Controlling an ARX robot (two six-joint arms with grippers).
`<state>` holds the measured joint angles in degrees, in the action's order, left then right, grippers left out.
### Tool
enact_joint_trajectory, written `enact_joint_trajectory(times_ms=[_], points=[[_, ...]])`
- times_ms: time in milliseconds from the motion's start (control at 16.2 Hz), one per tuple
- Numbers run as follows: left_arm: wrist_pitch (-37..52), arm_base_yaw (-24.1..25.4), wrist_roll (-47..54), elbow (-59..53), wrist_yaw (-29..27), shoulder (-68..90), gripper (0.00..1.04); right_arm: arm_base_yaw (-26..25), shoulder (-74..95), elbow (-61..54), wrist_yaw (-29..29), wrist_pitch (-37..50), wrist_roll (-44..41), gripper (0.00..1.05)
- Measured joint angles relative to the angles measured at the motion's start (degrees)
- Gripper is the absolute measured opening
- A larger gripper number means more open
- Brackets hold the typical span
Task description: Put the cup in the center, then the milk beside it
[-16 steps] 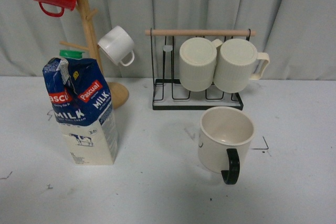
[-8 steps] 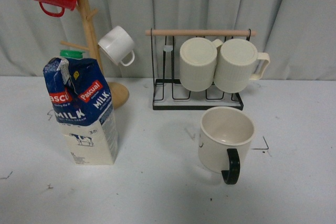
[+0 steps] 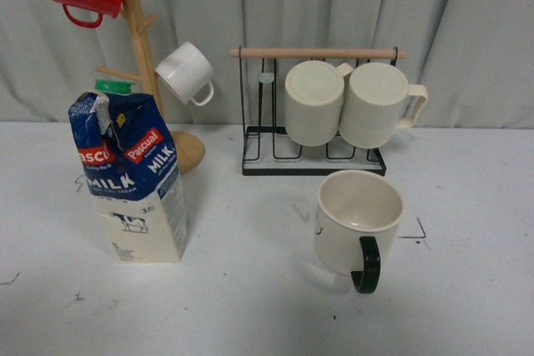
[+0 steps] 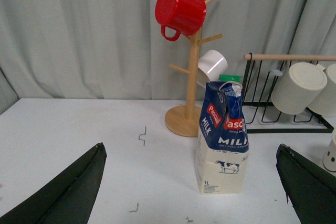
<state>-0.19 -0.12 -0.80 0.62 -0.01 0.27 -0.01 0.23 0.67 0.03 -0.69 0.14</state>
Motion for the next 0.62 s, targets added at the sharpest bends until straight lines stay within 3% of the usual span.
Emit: enact_joint_trajectory(times_ms=[185, 615], points=[[0.0, 0.0, 0.0, 0.0, 0.0, 0.0, 0.98, 0.0, 0.0, 0.0, 0.0, 0.5, 0.0, 0.02], [0.0, 0.0, 0.0, 0.0, 0.0, 0.0, 0.98, 0.0, 0.0, 0.0, 0.0, 0.5, 0.0, 0.70]])
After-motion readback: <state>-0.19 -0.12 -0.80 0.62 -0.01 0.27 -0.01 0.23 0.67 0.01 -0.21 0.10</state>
